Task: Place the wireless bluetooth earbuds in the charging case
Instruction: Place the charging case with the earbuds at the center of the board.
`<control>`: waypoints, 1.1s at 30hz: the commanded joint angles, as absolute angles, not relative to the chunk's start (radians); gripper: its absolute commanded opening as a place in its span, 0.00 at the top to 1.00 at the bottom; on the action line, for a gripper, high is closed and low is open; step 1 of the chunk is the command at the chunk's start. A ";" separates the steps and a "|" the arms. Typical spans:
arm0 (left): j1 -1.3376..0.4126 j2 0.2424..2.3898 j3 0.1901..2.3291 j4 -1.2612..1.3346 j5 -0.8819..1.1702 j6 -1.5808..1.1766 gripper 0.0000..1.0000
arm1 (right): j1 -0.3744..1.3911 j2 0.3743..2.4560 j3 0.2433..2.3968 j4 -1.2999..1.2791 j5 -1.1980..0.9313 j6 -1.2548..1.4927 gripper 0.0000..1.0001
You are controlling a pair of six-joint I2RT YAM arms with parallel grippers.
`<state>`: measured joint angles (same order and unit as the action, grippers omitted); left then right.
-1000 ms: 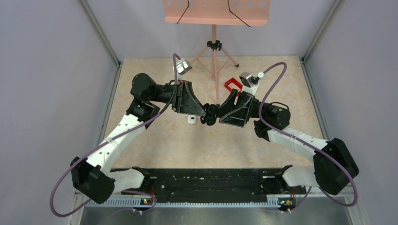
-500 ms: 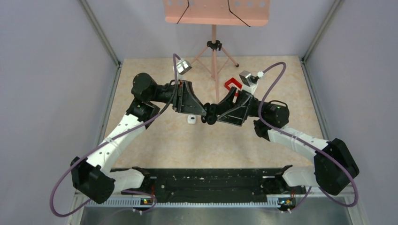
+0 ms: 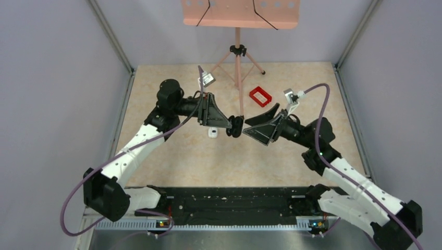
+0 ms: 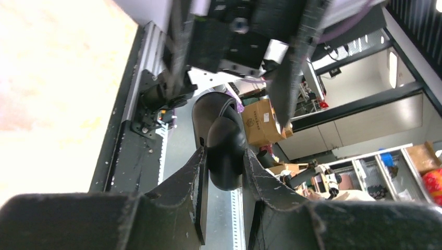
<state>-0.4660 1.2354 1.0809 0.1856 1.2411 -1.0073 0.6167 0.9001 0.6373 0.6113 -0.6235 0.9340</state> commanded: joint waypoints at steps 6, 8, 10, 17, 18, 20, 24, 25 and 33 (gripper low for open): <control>-0.473 1.485 1.000 0.095 1.144 -0.815 1.00 | 0.606 0.554 0.734 -0.268 -0.153 0.548 0.08; -0.500 1.544 1.001 0.090 1.116 -0.779 1.00 | 0.606 0.531 0.754 -0.353 -0.034 0.549 0.07; -0.534 1.611 1.001 0.118 1.101 -0.766 1.00 | 0.606 0.521 0.763 -0.401 0.037 0.554 0.07; -0.625 1.860 1.041 0.225 1.114 -0.775 1.00 | 0.605 0.539 0.758 -0.410 0.068 0.580 0.07; -0.626 1.885 1.045 0.223 1.106 -0.773 1.00 | 0.606 0.539 0.759 -0.411 0.070 0.581 0.07; -0.626 1.919 1.049 0.195 1.081 -0.752 1.00 | 0.606 0.536 0.762 -0.410 0.078 0.581 0.07; -0.627 1.954 1.068 0.056 1.023 -0.660 1.00 | 0.606 0.534 0.765 -0.411 0.080 0.579 0.07; -0.628 1.955 1.067 0.034 1.010 -0.646 1.00 | 0.606 0.534 0.764 -0.411 0.080 0.580 0.07; -0.627 2.000 1.087 -0.122 0.931 -0.543 1.00 | 0.606 0.542 0.759 -0.406 0.079 0.580 0.07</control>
<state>-0.6300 1.9743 1.0531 -0.0395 0.9722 -0.6235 0.6163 0.5388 0.7223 -0.4141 0.0635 0.5869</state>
